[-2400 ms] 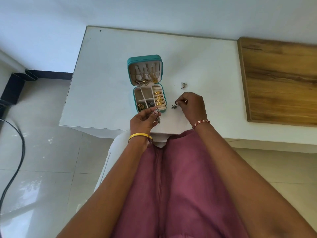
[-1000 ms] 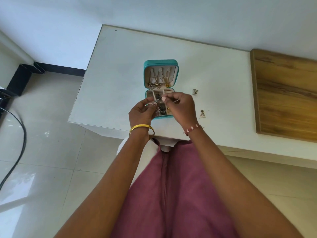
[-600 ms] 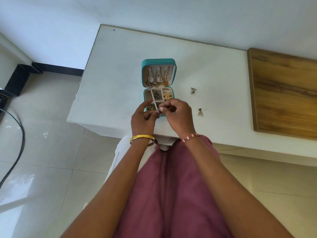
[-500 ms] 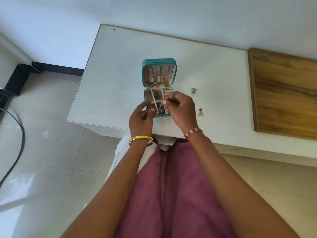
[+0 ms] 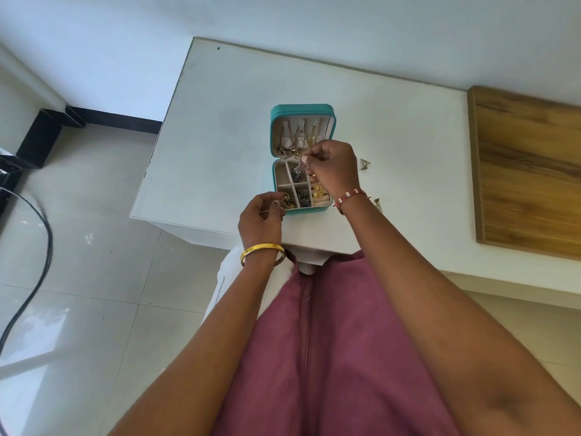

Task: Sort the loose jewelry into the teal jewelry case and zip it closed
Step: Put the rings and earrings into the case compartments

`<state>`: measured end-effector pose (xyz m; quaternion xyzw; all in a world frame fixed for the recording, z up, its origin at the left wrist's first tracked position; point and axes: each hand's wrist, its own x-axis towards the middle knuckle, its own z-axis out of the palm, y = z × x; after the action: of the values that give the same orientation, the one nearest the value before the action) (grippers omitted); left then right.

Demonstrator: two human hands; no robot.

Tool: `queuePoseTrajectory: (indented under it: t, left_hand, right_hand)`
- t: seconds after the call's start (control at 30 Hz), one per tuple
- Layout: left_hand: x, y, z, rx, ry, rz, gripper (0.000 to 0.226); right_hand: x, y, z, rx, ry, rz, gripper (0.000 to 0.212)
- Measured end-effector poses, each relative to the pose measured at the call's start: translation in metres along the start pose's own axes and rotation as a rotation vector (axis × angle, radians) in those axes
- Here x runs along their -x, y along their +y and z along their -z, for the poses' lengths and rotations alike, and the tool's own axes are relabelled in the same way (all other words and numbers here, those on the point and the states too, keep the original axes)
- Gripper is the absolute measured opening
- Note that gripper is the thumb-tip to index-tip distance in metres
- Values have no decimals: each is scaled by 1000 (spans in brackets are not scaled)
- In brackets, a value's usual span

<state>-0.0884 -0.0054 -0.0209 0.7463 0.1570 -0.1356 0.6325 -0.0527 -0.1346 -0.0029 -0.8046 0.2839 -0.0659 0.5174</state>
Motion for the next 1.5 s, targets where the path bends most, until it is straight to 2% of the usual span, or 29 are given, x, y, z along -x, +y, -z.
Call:
queuePoseTrajectory:
  t: [0.17, 0.37, 0.53, 0.67, 0.73, 0.87, 1.0, 1.17, 1.27, 1.5]
  left_hand:
    - [0, 0, 0, -7, -18, -7, 23]
    - [0, 2, 2, -22, -30, -14, 22]
    - [21, 6, -17, -64, -129, -37, 25]
    - [24, 8, -29, -53, -177, -43, 22]
    - [29, 11, -38, -19, -209, -33, 25]
    - [41, 20, -61, -4, -307, -5, 23]
    - [42, 26, -72, -23, -336, -15, 21]
    - [40, 25, -75, -37, -335, 0, 21]
    - [40, 22, -75, -49, -333, 7, 20]
    - [35, 18, -74, -103, -326, 9, 23]
  right_hand:
    - [0, 3, -3, 31, -18, 0, 10]
    - [14, 4, 15, 26, 60, 29, 14]
    - [44, 63, 65, -62, 327, -106, 18]
    - [50, 86, 79, -51, 454, -222, 13]
    - [48, 89, 78, -36, 418, -243, 10]
    - [38, 98, 73, 101, 299, -253, 23]
    - [32, 103, 72, 256, 253, -204, 12]
    - [32, 102, 72, 295, 257, -170, 8]
    - [33, 100, 72, 274, 262, -151, 6]
    - [53, 61, 68, -66, 193, -79, 9]
